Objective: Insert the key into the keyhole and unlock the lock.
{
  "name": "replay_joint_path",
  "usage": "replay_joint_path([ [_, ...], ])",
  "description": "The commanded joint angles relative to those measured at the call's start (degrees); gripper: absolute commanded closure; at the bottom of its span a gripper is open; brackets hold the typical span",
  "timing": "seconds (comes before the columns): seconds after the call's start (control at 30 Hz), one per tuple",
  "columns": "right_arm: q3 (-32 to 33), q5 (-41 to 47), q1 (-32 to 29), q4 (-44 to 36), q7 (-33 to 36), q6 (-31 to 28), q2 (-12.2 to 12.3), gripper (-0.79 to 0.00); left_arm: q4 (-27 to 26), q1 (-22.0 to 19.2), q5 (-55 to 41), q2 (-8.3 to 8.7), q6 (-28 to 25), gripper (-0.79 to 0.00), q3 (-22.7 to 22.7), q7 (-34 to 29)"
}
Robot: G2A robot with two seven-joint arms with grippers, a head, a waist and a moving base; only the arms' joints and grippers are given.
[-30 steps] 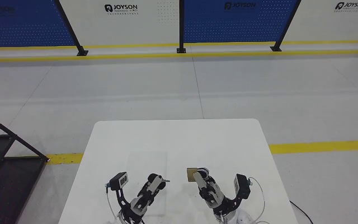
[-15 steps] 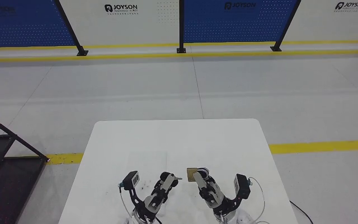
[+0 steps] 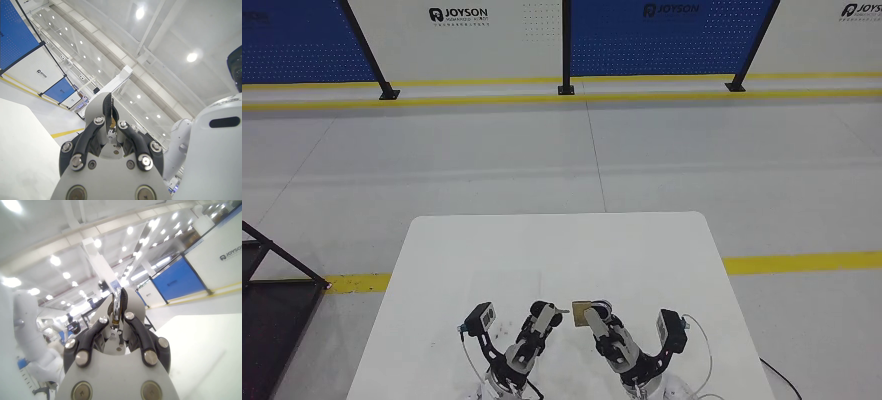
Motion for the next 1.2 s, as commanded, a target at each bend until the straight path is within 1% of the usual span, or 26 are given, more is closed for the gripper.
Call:
replay_joint_path([
  [0.0,-0.2,1.53,0.25,0.27,0.87,-1.02,0.01,0.0,-0.12,-0.04,0.28,-0.1,0.05,0.0,0.15,0.88],
  [0.1,-0.66,3.53,0.62,0.72,2.03,-2.03,-0.02,0.0,-0.2,-0.02,0.84,-0.17,0.05,0.0,0.45,1.83],
  [0.23,-0.87,5.06,1.18,0.91,3.27,-1.44,-0.13,0.0,-0.47,0.0,2.24,-0.18,0.05,0.0,1.08,3.52],
  [0.4,-1.04,6.03,1.22,0.88,2.65,0.0,-0.4,0.0,-0.12,-0.17,3.63,-0.13,0.05,0.0,1.92,5.67],
  [0.7,-1.03,5.47,1.05,0.91,2.0,-0.31,-0.63,0.0,1.27,-1.2,5.08,-0.06,0.05,0.0,3.07,8.35],
  [1.17,-1.07,4.5,0.85,0.81,2.17,0.15,-0.89,0.0,2.76,-2.14,7.16,-0.5,0.05,0.0,4.26,10.85],
])
